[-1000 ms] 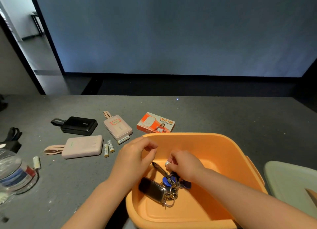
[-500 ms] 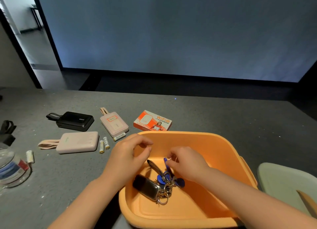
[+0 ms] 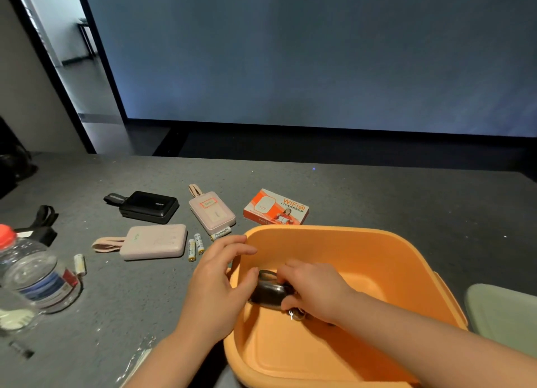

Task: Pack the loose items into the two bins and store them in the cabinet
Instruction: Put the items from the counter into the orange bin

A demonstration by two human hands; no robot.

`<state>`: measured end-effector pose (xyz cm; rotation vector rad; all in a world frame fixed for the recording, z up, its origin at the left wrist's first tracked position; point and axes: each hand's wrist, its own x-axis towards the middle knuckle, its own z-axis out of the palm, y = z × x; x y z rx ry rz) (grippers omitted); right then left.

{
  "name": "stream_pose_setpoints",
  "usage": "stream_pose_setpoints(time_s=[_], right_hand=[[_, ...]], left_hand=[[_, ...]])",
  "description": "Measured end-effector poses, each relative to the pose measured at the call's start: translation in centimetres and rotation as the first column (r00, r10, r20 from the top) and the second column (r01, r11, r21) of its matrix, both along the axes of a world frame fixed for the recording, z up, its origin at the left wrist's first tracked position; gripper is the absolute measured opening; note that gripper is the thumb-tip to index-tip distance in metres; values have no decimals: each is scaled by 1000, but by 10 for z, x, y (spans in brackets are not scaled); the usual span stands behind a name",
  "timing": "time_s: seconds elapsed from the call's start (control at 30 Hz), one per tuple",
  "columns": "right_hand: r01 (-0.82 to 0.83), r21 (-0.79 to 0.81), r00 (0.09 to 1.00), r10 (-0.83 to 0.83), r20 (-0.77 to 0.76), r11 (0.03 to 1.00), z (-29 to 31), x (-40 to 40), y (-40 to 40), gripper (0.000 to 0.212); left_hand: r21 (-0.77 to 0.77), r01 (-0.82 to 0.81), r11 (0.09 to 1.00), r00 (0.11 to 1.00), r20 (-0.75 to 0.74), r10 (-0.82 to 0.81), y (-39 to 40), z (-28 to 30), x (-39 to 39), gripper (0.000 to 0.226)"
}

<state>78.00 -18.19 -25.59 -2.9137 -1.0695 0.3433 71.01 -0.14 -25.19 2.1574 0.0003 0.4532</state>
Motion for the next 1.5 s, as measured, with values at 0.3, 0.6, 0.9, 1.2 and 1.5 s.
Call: stream_pose_setpoints(time_s=[0.3,0.6,0.9,1.2,1.5], right_hand=[[104,114,986,-117,118,988,2,-3,0,21],[202,640,959,-281,22,741,56,-11,44,8],[238,525,967,-247,-54,817,45,47,138,12],[308,123,949,-296,-108,943,14,126,202,43],[445,-36,890,-447,-94,895,-22,155,230,83]], left_hand=[[-54,-10,999,1000,2,10,-4,-1,1,25],[-84,-125,989,992,13,127,72,-15,3,30],[164,-247,955,935,-219,279,167,-42,30,30],[364,59,930,953,-298,57,194,-59,73,78],[452,137,882,936,-349,33,211,-66,91,90]])
